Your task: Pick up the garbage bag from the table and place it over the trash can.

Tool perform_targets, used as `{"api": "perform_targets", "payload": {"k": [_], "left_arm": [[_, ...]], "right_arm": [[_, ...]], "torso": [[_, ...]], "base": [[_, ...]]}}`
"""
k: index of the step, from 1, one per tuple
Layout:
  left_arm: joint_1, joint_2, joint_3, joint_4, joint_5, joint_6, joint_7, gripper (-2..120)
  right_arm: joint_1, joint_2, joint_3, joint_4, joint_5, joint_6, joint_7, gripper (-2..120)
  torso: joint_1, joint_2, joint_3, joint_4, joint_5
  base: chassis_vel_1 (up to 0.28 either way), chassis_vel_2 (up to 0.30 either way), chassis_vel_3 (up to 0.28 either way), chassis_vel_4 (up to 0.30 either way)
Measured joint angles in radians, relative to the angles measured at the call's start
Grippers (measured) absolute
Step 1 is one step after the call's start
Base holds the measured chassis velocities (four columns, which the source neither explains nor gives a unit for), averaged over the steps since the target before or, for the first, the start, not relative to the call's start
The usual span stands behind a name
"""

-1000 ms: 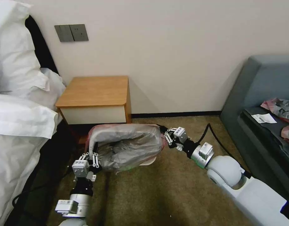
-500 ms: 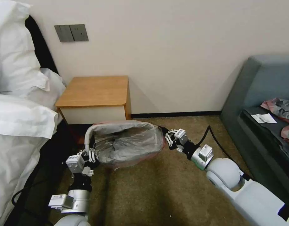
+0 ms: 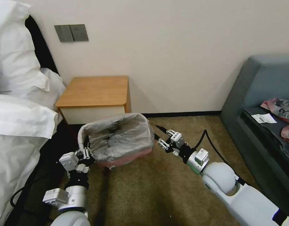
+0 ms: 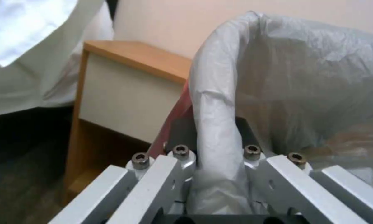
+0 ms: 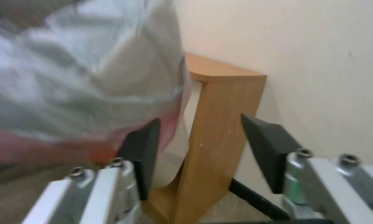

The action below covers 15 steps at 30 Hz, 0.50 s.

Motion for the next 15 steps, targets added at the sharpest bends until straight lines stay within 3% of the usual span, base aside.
{"api": "perform_targets", "payload": {"k": [6, 12, 15], "left_arm": [[-0.024, 0.002, -0.017, 0.033, -0.009, 0.005, -0.013, 7], [-0.039, -0.003, -0.019, 0.047, -0.021, 0.006, -0.015, 7], [-0.052, -0.008, -0.020, 0.052, -0.052, 0.006, -0.015, 7]], "right_arm": [[-0.056, 0.025, 0.053, 0.046, 0.000, 0.018, 0.000, 82], [-0.117, 0.063, 0.096, 0.095, 0.055, 0.013, 0.014, 98], [-0.188, 0.105, 0.103, 0.162, 0.238, -0.051, 0.084, 100]], "torso": [[0.000, 0.000, 0.000, 0.0000, 0.0000], [0.000, 0.000, 0.000, 0.0000, 0.0000], [0.000, 0.000, 0.000, -0.0002, 0.0001]], "base": [[0.000, 0.000, 0.000, 0.000], [0.000, 0.000, 0.000, 0.000], [0.000, 0.000, 0.000, 0.000]]}}
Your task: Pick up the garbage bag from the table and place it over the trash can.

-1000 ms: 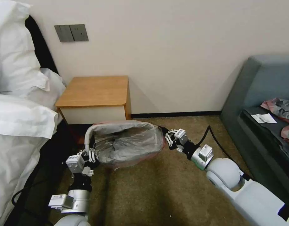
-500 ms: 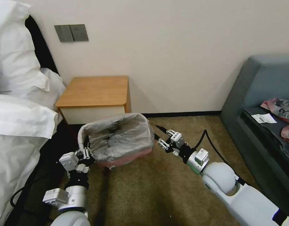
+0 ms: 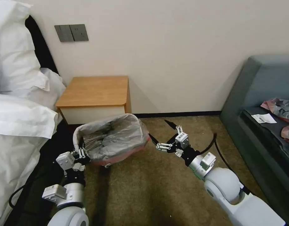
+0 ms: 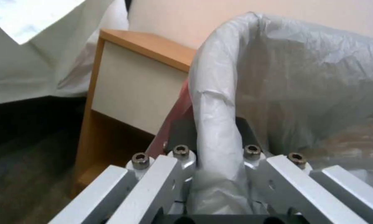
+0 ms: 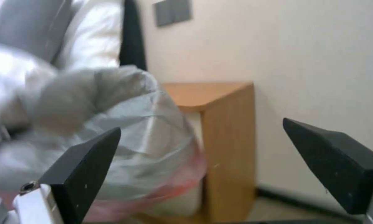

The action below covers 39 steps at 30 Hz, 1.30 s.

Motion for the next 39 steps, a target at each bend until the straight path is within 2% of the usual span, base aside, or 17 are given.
{"api": "perform_targets", "payload": {"k": [1, 2, 5, 11, 14, 15, 19, 24, 37, 39], "left_arm": [[-0.003, -0.002, 0.000, 0.000, -0.013, 0.000, -0.001, 7], [-0.003, -0.002, 0.000, 0.000, -0.013, 0.000, -0.001, 7], [-0.010, -0.007, -0.001, -0.004, -0.053, 0.002, -0.003, 7], [-0.015, -0.014, -0.001, -0.015, -0.093, 0.002, -0.006, 7], [-0.015, -0.021, -0.002, -0.026, -0.125, 0.000, -0.007, 7], [-0.015, -0.021, -0.002, -0.026, -0.125, 0.000, -0.007, 7], [-0.014, -0.029, -0.001, -0.040, -0.139, -0.001, -0.007, 7], [-0.011, -0.033, -0.001, -0.051, -0.147, -0.001, -0.007, 7], [-0.005, -0.040, 0.004, -0.055, -0.146, -0.002, -0.007, 7], [-0.005, -0.042, 0.005, -0.055, -0.146, -0.002, -0.007, 7]], "right_arm": [[-0.016, 0.016, -0.006, 0.022, 0.072, -0.025, 0.036, 100], [-0.016, 0.016, -0.006, 0.022, 0.072, -0.025, 0.036, 100], [-0.042, 0.080, -0.033, 0.056, 0.248, -0.060, 0.129, 100], [-0.046, 0.154, -0.040, 0.056, 0.367, -0.060, 0.170, 100], [-0.050, 0.290, -0.028, 0.050, 0.462, -0.052, 0.192, 99], [-0.050, 0.290, -0.028, 0.050, 0.462, -0.052, 0.192, 99], [-0.055, 0.392, -0.021, 0.031, 0.489, -0.048, 0.165, 98], [-0.063, 0.452, -0.031, 0.004, 0.491, -0.047, 0.123, 97], [-0.049, 0.517, -0.034, -0.063, 0.471, -0.038, 0.063, 89], [-0.048, 0.525, -0.037, -0.071, 0.467, -0.034, 0.050, 80]], "torso": [[0.000, 0.000, 0.000, 0.0000, -0.0003], [0.000, 0.000, 0.000, 0.0000, -0.0003], [0.000, 0.000, 0.000, 0.0001, -0.0003], [0.000, 0.000, 0.000, 0.0001, 0.0000], [0.000, 0.000, 0.000, 0.0003, -0.0003], [0.000, 0.000, 0.000, 0.0003, -0.0003], [0.000, 0.000, 0.000, 0.0003, -0.0002], [0.000, 0.000, 0.000, 0.0002, -0.0001], [0.000, 0.000, 0.000, 0.0002, 0.0000], [0.000, 0.000, 0.000, 0.0002, 0.0000]], "base": [[0.000, 0.000, 0.000, 0.000], [0.000, 0.000, 0.000, 0.000], [0.000, 0.000, 0.000, 0.000], [0.000, 0.000, 0.000, 0.000], [0.000, 0.000, 0.000, 0.000], [0.000, 0.000, 0.000, 0.000], [0.000, 0.000, 0.000, 0.000], [0.000, 0.000, 0.000, 0.000], [0.000, 0.000, 0.000, 0.000], [0.000, 0.000, 0.000, 0.000]]}}
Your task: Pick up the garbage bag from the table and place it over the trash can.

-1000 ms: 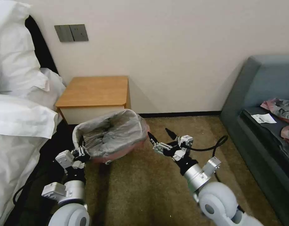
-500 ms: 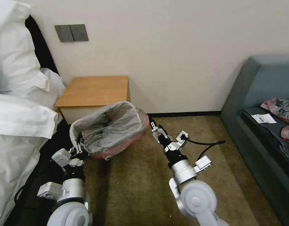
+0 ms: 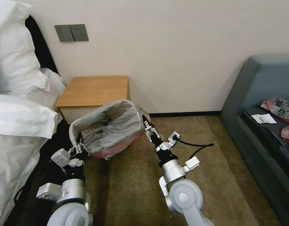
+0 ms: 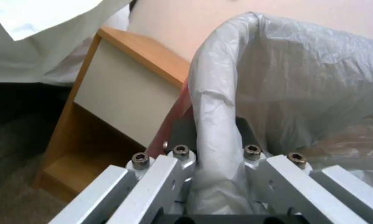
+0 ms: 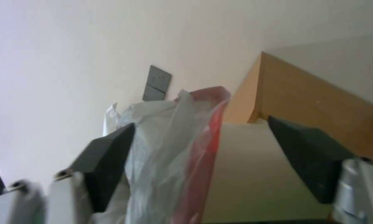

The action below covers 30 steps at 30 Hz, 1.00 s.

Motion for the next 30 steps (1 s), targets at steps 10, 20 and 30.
{"api": "perform_targets", "payload": {"k": [10, 20, 30], "left_arm": [[0.000, -0.004, 0.001, 0.000, 0.000, 0.000, 0.000, 7], [-0.002, -0.004, 0.001, -0.002, 0.000, 0.002, 0.000, 7], [-0.004, -0.009, 0.006, -0.010, -0.016, 0.012, -0.005, 7]], "right_arm": [[0.005, 0.022, -0.007, -0.014, -0.021, 0.009, -0.018, 46], [0.004, 0.019, -0.002, -0.013, -0.032, 0.018, -0.026, 9], [0.000, 0.023, -0.005, -0.017, -0.054, 0.027, -0.032, 0]], "torso": [[0.000, 0.000, 0.000, 0.0000, 0.0001], [0.000, 0.000, 0.000, 0.0000, 0.0001], [0.000, 0.000, 0.000, 0.0000, 0.0001]], "base": [[0.000, 0.000, 0.000, 0.000], [0.000, 0.000, 0.000, 0.000], [0.000, 0.000, 0.000, 0.000]]}}
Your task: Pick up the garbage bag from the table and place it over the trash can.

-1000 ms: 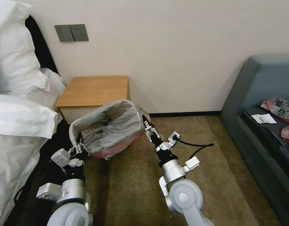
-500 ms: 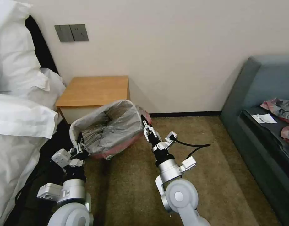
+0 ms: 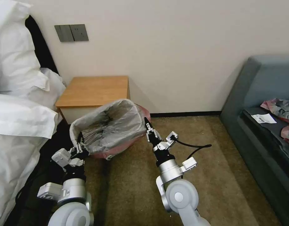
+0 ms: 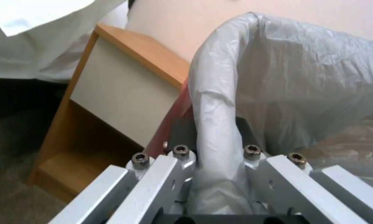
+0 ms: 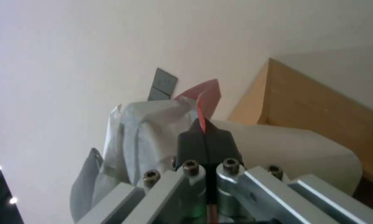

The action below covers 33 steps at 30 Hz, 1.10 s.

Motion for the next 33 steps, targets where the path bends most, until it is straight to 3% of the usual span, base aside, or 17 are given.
{"api": "perform_targets", "payload": {"k": [8, 17, 33], "left_arm": [[0.008, -0.001, 0.010, -0.045, -0.106, 0.045, -0.032, 7], [0.028, 0.005, 0.018, -0.074, -0.154, 0.082, -0.042, 7], [0.049, 0.018, 0.028, -0.105, -0.176, 0.135, -0.041, 7]], "right_arm": [[-0.002, -0.004, 0.010, -0.019, -0.028, 0.020, -0.017, 0], [0.007, -0.017, 0.036, -0.053, -0.060, 0.051, -0.034, 0], [0.045, -0.059, 0.099, -0.211, -0.411, 0.194, -0.059, 0]], "torso": [[0.000, 0.000, 0.000, 0.0000, 0.0000], [0.000, 0.000, 0.000, -0.0001, 0.0001], [0.000, 0.000, 0.000, -0.0001, 0.0001]], "base": [[0.000, 0.000, 0.000, 0.000], [0.000, 0.000, 0.000, 0.000], [0.000, 0.000, 0.000, 0.000]]}}
